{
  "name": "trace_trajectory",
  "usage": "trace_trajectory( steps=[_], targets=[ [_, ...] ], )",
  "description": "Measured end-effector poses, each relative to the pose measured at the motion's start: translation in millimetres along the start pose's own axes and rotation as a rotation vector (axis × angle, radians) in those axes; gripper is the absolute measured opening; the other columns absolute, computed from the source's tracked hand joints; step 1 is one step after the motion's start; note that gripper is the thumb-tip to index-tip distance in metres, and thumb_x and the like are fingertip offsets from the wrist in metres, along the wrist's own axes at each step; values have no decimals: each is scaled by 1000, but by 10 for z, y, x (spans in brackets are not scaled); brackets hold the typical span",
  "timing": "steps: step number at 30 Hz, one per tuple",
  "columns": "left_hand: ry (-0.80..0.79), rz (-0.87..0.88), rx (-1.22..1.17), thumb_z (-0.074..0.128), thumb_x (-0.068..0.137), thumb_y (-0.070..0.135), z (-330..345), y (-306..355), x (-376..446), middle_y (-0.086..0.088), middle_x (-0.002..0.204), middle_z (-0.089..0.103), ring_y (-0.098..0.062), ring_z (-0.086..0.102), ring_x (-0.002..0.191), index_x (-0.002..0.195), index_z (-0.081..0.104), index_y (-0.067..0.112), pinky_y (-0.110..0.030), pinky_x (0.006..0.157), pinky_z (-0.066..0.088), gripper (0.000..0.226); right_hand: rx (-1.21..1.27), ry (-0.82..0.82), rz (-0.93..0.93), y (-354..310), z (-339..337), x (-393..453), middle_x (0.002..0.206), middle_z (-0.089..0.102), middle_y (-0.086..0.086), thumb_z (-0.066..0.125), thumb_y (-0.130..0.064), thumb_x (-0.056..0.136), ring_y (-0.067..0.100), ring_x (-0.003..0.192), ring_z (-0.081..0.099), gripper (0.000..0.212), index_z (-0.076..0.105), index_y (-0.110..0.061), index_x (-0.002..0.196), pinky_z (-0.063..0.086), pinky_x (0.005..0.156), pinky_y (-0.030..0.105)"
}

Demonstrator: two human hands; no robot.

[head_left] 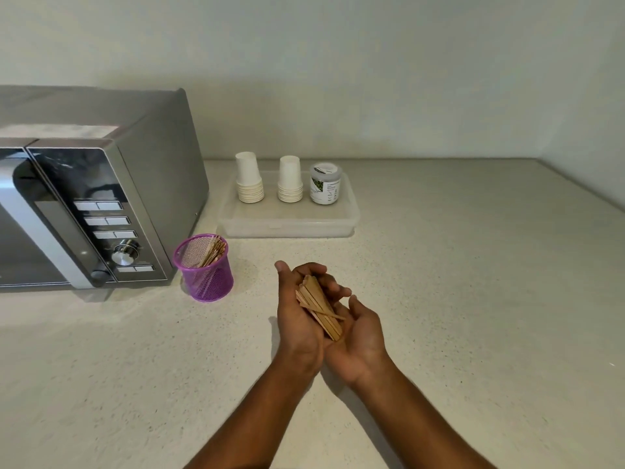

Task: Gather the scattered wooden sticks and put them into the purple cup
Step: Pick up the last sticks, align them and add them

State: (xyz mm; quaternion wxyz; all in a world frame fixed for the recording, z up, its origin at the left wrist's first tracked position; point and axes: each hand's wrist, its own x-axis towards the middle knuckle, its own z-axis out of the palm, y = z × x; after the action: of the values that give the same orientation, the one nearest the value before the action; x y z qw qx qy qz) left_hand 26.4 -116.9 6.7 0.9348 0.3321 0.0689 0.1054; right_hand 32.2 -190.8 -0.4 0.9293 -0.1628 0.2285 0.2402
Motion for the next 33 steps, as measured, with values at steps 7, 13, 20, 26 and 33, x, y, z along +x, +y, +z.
trace_trajectory(
  steps=[7, 13, 20, 26, 33],
  targets=[
    [159, 105, 146, 45, 94, 68, 29, 12, 29, -3, 46, 32, -17, 32, 40, 57, 42, 18, -29, 49, 36, 63, -125, -15, -25, 122, -45, 3, 75, 63, 13, 41, -21, 105, 27, 78, 67, 40, 65, -5, 77, 48, 104, 41],
    [175, 136, -21, 32, 90, 79, -68, 239, 126, 1, 43, 24, -13, 19, 36, 56, 33, 18, -25, 45, 28, 71, -547, -123, -185, 292, -188, -121, 113, 76, 19, 59, -21, 96, 27, 105, 74, 28, 79, -7, 109, 59, 96, 36],
    [258, 121, -179, 33, 107, 48, -189, 398, 198, 3, 45, 28, -11, 22, 36, 59, 39, 17, -22, 47, 34, 57, -1054, -119, -581, 317, -255, -174, 106, 79, -14, 80, -26, 81, 8, 98, 76, 35, 74, -33, 115, 58, 76, 16],
    [219, 15, -279, 42, 104, 51, -295, 386, 197, 3, 54, 38, -11, 38, 45, 73, 57, 17, -25, 57, 48, 49, -1148, -127, -780, 143, -326, -69, 85, 81, 2, 77, -5, 86, 19, 79, 79, 27, 79, -15, 111, 61, 75, 22],
    [302, 6, -287, 41, 102, 57, -336, 357, 181, 3, 53, 31, -12, 29, 43, 59, 45, 19, -25, 50, 41, 58, -1321, -37, -849, 166, -357, -3, 90, 80, -8, 76, -15, 90, 13, 84, 76, 26, 77, -25, 114, 60, 78, 20]
  ],
)
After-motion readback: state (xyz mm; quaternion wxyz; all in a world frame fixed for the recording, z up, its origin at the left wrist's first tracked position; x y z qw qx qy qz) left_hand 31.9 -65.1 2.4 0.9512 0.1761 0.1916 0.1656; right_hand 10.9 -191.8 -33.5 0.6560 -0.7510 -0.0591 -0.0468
